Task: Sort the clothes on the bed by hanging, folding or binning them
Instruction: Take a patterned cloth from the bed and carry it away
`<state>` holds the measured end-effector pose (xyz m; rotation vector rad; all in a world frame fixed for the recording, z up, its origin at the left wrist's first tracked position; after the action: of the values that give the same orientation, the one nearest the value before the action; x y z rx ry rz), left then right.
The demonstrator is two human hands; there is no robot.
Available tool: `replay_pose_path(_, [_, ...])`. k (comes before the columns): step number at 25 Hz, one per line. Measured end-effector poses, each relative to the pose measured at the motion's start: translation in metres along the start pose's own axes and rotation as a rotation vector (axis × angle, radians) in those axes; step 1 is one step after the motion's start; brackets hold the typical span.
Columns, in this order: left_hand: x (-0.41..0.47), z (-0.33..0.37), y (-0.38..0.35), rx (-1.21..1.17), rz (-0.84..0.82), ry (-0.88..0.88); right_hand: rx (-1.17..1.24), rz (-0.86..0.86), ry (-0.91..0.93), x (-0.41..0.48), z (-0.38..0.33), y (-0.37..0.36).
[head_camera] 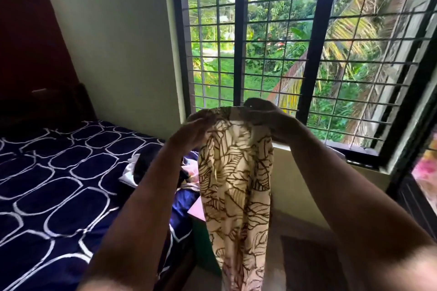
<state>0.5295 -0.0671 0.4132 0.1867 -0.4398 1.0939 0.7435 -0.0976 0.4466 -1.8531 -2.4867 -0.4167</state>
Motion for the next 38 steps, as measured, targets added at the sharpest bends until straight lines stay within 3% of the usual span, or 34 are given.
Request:
replay_pose_path(8, [0.007, 0.074, 0.029, -0.486, -0.064, -0.212, -0.539, -0.162, -0.368, 0.001, 0.074, -0.002])
replay_pose_path(11, [0.001, 0.087, 0.065, -0.387, 0.06, -0.253, -0.716, -0.249, -0.41, 0.01, 0.092, -0.022])
replay_pose_path(14, [-0.01, 0.08, 0.098, -0.232, 0.186, -0.193, -1.02, -0.21, -0.262, 0.032, 0.098, -0.038])
replay_pose_path(16, [-0.022, 0.076, 0.12, -0.043, 0.246, -0.11, -0.985, -0.022, -0.184, 0.045, 0.1, -0.03])
replay_pose_path(18, [-0.035, 0.075, 0.148, 0.334, 0.279, -0.064, -0.819, 0.081, -0.186, 0.051, 0.095, -0.021])
replay_pose_path(20, [-0.046, 0.076, 0.167, 0.672, 0.196, -0.008, -0.677, 0.056, -0.218, 0.053, 0.082, -0.015])
replay_pose_path(23, [-0.049, 0.08, 0.168, 0.951, -0.017, 0.122, -0.369, -0.029, -0.213, 0.054, 0.061, -0.023])
replay_pose_path(25, [-0.046, 0.085, 0.167, 1.155, -0.103, 0.145, -0.413, 0.06, -0.26, 0.069, 0.058, -0.03])
replay_pose_path(28, [-0.044, 0.09, 0.173, 1.151, -0.094, 0.104, -1.038, -0.005, -0.293, 0.086, 0.058, -0.048])
replay_pose_path(30, [-0.046, 0.09, 0.17, 1.01, -0.084, 0.103, -1.224, -0.139, -0.303, 0.09, 0.062, -0.056])
replay_pose_path(33, [-0.048, 0.09, 0.16, 0.907, -0.116, 0.085, -1.076, -0.192, -0.393, 0.093, 0.077, -0.052])
replay_pose_path(36, [-0.048, 0.089, 0.154, 0.822, -0.155, 0.099, -0.923, -0.065, -0.429, 0.092, 0.08, -0.054])
replay_pose_path(38, [-0.049, 0.088, 0.149, 0.751, -0.166, 0.116, -0.724, -0.073, -0.471, 0.089, 0.073, -0.053])
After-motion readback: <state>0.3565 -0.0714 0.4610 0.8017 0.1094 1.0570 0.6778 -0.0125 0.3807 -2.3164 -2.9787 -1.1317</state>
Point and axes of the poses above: each hand's wrist, its own x-axis towards the middle knuckle, its own y-axis out of the back of the hand, z = x × y, the point moved 2 cm from there along x, towards the middle knuckle, and after that the axes turned 11 degrees about -y, right-handed, at the moved point
